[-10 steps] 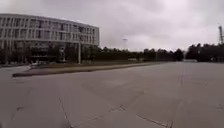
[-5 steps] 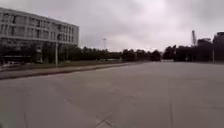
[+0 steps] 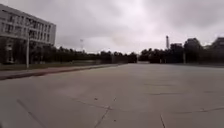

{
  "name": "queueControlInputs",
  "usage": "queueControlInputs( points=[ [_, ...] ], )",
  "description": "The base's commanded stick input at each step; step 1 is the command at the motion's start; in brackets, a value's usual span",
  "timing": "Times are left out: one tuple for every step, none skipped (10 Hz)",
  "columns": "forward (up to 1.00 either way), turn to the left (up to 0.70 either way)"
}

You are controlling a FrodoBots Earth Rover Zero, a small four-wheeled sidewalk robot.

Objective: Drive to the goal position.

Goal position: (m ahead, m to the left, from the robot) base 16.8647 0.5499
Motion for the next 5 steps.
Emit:
queueControlInputs(
  points=[
    [0.7, 0.0],
    [0.7, 0.0],
    [0.7, 0.0],
    [0.7, 0.0],
    [0.7, 0.0]
  ],
)
